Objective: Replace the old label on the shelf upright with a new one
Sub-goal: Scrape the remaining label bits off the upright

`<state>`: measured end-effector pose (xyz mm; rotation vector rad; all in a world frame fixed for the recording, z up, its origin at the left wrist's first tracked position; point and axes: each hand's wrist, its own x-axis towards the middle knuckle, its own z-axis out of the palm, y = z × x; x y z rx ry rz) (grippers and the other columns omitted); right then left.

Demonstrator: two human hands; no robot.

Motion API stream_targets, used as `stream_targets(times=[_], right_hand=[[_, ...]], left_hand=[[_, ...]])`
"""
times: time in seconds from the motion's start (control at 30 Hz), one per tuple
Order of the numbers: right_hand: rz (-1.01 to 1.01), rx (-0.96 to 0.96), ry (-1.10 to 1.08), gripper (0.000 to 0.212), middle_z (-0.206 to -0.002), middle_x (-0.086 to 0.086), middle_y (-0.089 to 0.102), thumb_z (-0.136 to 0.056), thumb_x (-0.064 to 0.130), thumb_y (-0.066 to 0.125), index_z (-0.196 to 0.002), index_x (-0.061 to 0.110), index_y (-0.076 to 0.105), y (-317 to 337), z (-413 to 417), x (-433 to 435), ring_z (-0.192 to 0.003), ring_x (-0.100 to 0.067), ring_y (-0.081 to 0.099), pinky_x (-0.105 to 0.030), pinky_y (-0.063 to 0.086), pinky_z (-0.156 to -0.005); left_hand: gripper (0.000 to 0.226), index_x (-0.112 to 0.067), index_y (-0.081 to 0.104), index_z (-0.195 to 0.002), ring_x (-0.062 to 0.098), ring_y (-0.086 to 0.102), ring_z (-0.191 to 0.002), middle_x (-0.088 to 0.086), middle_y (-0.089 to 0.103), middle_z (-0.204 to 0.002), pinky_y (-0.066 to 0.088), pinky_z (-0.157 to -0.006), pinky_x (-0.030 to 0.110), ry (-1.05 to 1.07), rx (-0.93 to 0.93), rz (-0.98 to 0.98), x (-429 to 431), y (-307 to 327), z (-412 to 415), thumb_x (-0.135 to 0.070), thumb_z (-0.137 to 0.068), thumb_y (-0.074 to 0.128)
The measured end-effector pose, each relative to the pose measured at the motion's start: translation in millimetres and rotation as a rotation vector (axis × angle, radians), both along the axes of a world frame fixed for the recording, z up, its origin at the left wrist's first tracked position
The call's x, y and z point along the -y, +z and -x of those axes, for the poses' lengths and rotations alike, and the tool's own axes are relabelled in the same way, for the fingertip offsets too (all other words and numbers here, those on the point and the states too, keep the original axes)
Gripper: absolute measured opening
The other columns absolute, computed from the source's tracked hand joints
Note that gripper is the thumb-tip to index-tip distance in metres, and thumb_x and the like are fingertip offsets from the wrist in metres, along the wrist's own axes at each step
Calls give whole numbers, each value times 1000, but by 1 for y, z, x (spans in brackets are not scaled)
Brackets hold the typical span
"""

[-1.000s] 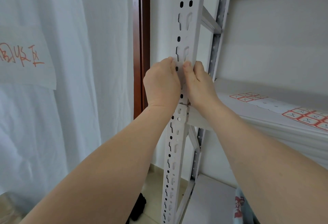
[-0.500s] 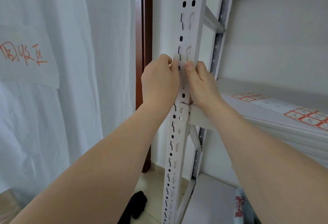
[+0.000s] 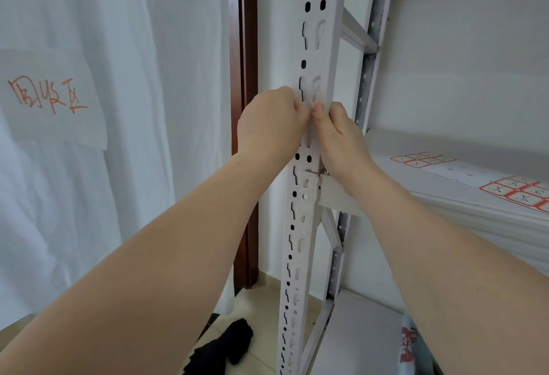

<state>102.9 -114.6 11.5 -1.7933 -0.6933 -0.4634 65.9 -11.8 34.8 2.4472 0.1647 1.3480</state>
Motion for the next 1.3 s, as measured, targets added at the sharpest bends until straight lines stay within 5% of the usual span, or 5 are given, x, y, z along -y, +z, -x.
stream_targets(times=[0.2,0.47,0.6,1.03,1.3], right_hand=[[11,-5,-7,37,-70,4,38,-100,42,33,-73,16,32,0,1,0,-62,-10,35,-11,31,-49],[5,-26,-6,38,-69,6,37,-99,43,33,-70,19,29,1,5,-1,-61,-10,35,-25,31,-56],[3,-31,5,39,-69,7,36,-100,42,33,-69,19,28,1,4,0,-61,-9,35,-23,30,-56],[4,-32,-1,38,-71,6,38,-99,43,34,-71,18,31,0,0,0,-64,-10,36,-11,32,-50],[-174,-102,43,27,-85,5,52,-91,46,52,-102,23,46,1,1,3,-73,-10,52,-23,44,-66]], left_hand=[[26,0,42,-62,37,47,-63,23,55,-66,42,-56,42,-229,76,309,-4,-8,-1,-21,-78,42],[30,11,55,-74,26,57,-63,20,62,-74,55,-71,52,-317,154,562,-13,-30,5,-15,-84,43],[26,-2,67,-77,26,59,-72,12,66,-74,47,-69,30,-192,248,390,-12,-32,9,-19,-90,52],[31,-7,40,-64,21,38,-57,-1,39,-56,34,-54,36,-157,146,85,-11,-29,3,-16,-94,38],[25,-10,50,-68,13,48,-58,-4,51,-61,47,-55,28,-606,-2,701,-9,-28,17,-11,-92,43]])
